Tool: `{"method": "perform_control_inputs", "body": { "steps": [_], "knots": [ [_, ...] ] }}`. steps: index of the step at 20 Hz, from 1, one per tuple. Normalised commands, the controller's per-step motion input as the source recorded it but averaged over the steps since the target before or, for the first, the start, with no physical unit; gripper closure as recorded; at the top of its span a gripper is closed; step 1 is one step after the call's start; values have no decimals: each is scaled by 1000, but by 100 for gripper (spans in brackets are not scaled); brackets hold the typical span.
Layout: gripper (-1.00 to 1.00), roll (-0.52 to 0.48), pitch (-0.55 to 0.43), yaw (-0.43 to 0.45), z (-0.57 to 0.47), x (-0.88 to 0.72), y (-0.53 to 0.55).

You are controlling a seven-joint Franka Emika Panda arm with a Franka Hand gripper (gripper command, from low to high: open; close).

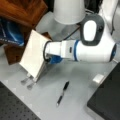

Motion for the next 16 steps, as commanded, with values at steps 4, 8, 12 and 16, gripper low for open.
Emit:
{"method": "perform_control_inputs", "body": {
  "steps": [4, 8, 12, 16],
  "knots": [
    [100, -98, -61, -98, -83, 131, 120],
    [100, -77, -17, -120, -95, 73, 122],
    [100, -55, -5, -137, -128, -31, 141],
    [100, -68, -6, -137, -149, -157, 142]
  ]
}}
